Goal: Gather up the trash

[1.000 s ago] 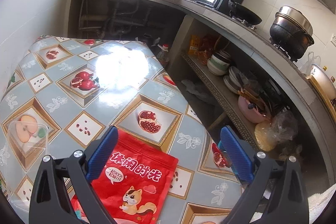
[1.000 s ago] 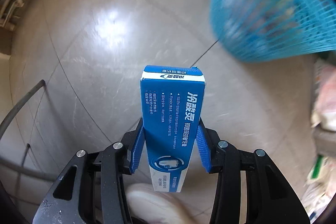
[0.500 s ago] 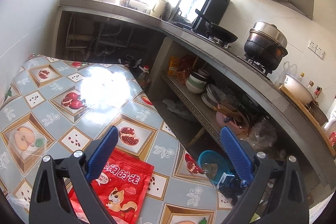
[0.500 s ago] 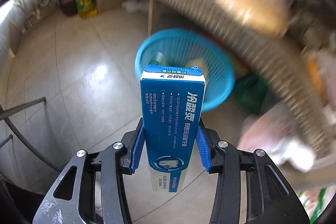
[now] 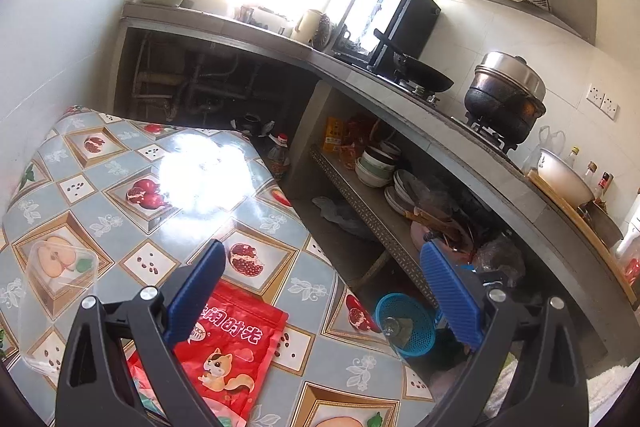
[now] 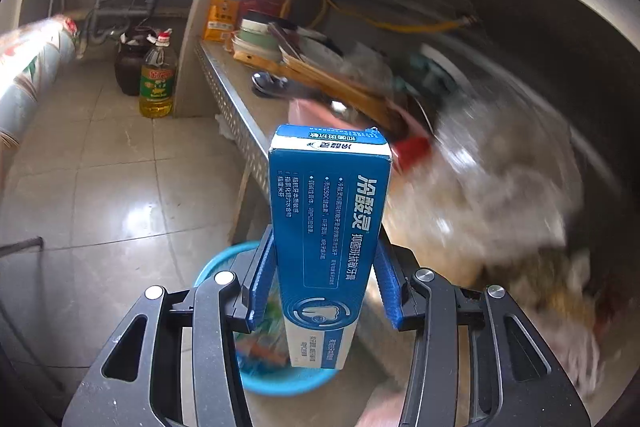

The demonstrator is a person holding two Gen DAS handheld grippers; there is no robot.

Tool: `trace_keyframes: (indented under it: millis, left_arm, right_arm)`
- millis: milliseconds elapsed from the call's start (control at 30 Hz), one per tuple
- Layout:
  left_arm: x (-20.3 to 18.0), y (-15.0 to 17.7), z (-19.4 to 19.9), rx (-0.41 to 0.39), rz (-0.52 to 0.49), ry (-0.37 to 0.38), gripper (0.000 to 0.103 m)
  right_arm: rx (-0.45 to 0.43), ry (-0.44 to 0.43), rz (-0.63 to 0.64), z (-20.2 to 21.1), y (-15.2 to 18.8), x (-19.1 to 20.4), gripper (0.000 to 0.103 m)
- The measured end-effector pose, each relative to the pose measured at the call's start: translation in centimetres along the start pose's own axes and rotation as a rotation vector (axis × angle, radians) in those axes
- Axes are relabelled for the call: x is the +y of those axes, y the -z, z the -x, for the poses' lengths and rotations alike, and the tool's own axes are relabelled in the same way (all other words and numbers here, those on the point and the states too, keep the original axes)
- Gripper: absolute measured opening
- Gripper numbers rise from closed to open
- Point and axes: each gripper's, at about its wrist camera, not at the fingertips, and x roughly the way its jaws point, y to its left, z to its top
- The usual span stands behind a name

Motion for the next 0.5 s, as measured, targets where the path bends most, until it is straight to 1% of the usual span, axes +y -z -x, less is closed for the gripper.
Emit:
trace_keyframes:
  millis: [100, 133, 167, 200, 233, 267, 333, 367, 433, 500]
  left_arm:
    - [0.2, 0.1, -0.1, 0.01, 0.004, -0.018, 0.096]
    - [0.3, 0.1, -0.1, 0.011, 0.005, -0.022, 0.096]
    - [0.3, 0.2, -0.1, 0.012, 0.005, -0.026, 0.096]
    - [0.4, 0.2, 0.0, 0.014, 0.005, -0.03, 0.096]
    - [0.3, 0.3, 0.0, 0.016, 0.004, -0.033, 0.096]
    - [0.4, 0.3, 0.0, 0.02, 0.002, -0.034, 0.096]
    - [0.4, 0.3, 0.1, 0.023, -0.001, -0.04, 0.096]
    - [0.4, 0.4, 0.2, 0.022, -0.001, -0.04, 0.096]
    - [0.5, 0.4, 0.1, 0.023, 0.005, -0.036, 0.096]
    - [0.5, 0.5, 0.1, 0.027, 0.009, -0.029, 0.096]
  right_arm:
    - [-0.009, 0.07, 0.099, -2.7, 0.4, 1.8, 0.043]
    - [-0.001, 0.106, 0.155, -3.8, 1.2, 2.7, 0.044]
    - [0.014, 0.137, 0.202, -4.7, 2.4, 3.6, 0.046]
    - [0.034, 0.161, 0.241, -5.5, 3.3, 4.2, 0.051]
    - [0.059, 0.174, 0.273, -6.1, 4.3, 4.6, 0.055]
    - [0.092, 0.176, 0.296, -6.7, 5.5, 4.9, 0.057]
    - [0.142, 0.171, 0.303, -7.2, 7.2, 5.1, 0.059]
    - [0.153, 0.17, 0.299, -7.0, 7.8, 5.0, 0.059]
    - [0.157, 0.174, 0.288, -6.2, 8.8, 4.8, 0.065]
    - [0.154, 0.178, 0.293, -5.8, 9.4, 4.7, 0.065]
